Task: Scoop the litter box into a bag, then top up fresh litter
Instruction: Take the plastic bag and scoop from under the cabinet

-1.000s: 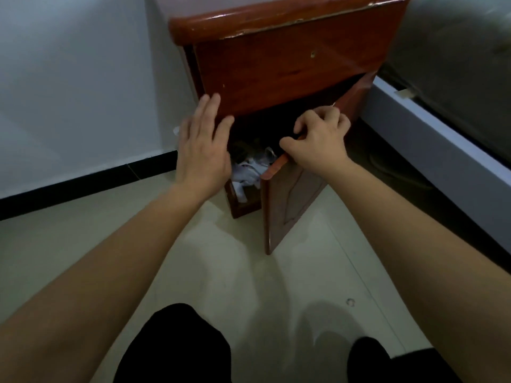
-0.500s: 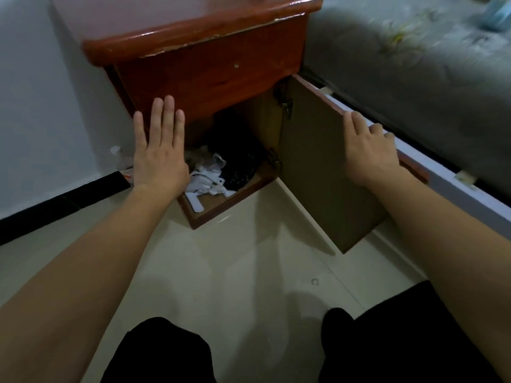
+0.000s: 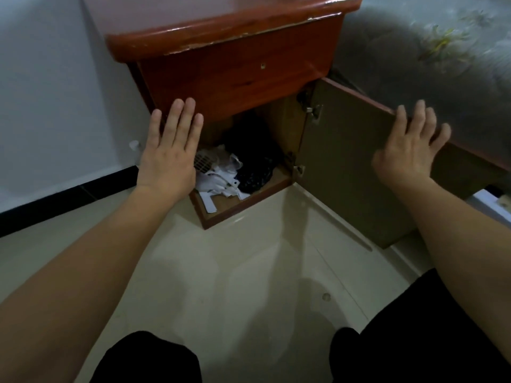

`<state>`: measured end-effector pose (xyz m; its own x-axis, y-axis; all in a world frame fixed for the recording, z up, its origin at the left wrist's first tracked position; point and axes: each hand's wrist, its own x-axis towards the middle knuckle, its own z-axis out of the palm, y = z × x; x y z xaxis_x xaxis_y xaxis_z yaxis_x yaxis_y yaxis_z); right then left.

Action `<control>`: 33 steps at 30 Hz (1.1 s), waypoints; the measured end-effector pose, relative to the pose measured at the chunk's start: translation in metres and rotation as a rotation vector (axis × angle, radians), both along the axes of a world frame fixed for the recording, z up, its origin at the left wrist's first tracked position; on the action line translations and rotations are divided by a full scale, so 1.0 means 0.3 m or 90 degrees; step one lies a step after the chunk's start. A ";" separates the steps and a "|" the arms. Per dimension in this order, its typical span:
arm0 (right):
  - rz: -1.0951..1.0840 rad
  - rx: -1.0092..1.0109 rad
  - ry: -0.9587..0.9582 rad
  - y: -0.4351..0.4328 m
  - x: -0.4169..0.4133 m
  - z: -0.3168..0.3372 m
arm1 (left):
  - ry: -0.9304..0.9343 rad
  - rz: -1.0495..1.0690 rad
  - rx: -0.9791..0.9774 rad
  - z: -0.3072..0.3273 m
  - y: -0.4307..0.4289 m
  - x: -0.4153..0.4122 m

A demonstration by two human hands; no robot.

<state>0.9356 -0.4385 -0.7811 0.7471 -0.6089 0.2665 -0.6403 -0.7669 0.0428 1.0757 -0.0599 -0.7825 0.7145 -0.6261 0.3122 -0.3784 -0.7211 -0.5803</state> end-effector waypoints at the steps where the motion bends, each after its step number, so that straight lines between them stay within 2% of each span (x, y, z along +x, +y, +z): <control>1: 0.036 -0.022 -0.014 0.030 0.027 -0.003 | 0.007 -0.005 -0.009 -0.003 0.006 -0.001; 3: 0.176 -0.067 -0.008 0.112 0.099 -0.019 | 0.022 -0.008 -0.049 -0.019 0.003 -0.005; 5: 0.318 -0.030 0.043 0.215 0.173 -0.074 | 0.039 0.005 -0.097 -0.064 -0.012 -0.021; 10: 0.441 0.136 0.236 0.365 0.314 -0.352 | 0.087 0.045 -0.211 -0.295 -0.016 -0.037; 14: 0.510 0.169 0.338 0.403 0.453 -0.504 | 0.158 0.106 -0.115 -0.444 -0.035 0.014; 18: 0.519 0.242 0.324 0.431 0.609 -0.628 | 0.106 0.163 -0.038 -0.495 -0.077 0.094; 22: 0.624 0.188 0.356 0.481 0.764 -0.746 | 0.073 0.188 0.037 -0.521 -0.056 0.156; 25: 0.614 0.198 0.335 0.511 0.857 -0.826 | 0.049 0.176 0.042 -0.549 -0.031 0.177; 29: 0.540 0.208 0.193 0.544 0.885 -0.930 | 0.012 0.170 0.040 -0.571 -0.032 0.189; 33: 0.465 0.297 0.205 0.549 0.896 -0.933 | -0.009 0.164 0.034 -0.579 -0.031 0.191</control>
<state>1.2046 -0.2740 -1.0608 0.9835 0.0496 -0.1742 -0.0012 -0.9599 -0.2804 1.1330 -0.0692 -0.9560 0.8484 -0.4402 0.2941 -0.1782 -0.7605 -0.6244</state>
